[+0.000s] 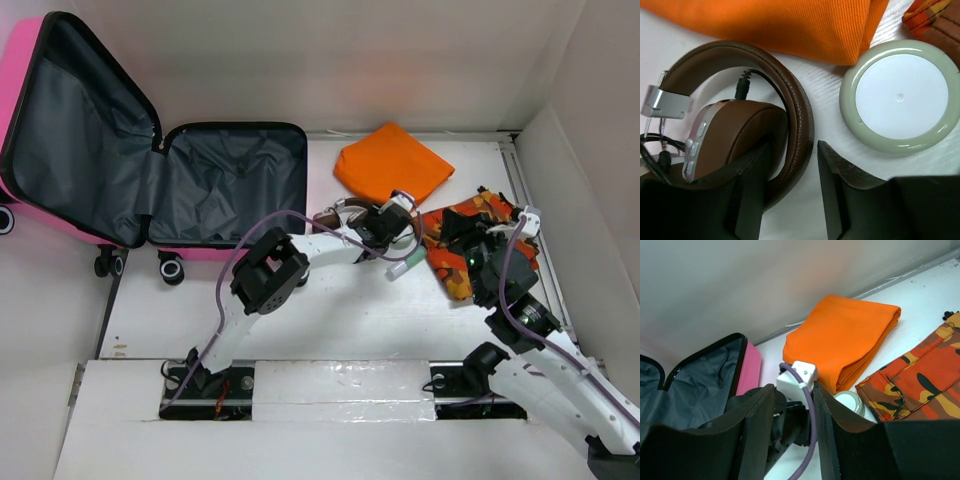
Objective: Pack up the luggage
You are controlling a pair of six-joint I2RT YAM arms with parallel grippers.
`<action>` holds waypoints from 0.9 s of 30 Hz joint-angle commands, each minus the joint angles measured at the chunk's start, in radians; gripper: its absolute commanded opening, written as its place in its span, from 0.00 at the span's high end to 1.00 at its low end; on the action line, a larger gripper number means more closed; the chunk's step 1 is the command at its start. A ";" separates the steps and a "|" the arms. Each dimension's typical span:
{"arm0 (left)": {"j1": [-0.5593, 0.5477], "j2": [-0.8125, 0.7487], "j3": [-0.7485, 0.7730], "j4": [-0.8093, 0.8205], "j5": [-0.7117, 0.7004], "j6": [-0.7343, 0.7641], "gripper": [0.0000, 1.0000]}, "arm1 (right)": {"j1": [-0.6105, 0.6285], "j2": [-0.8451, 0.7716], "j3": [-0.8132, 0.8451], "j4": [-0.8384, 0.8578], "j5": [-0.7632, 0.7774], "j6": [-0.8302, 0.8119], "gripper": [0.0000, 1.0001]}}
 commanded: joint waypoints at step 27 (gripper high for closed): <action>0.294 -0.628 -0.174 0.042 -0.243 -0.250 1.00 | -0.002 -0.008 0.001 0.045 -0.072 -0.001 0.57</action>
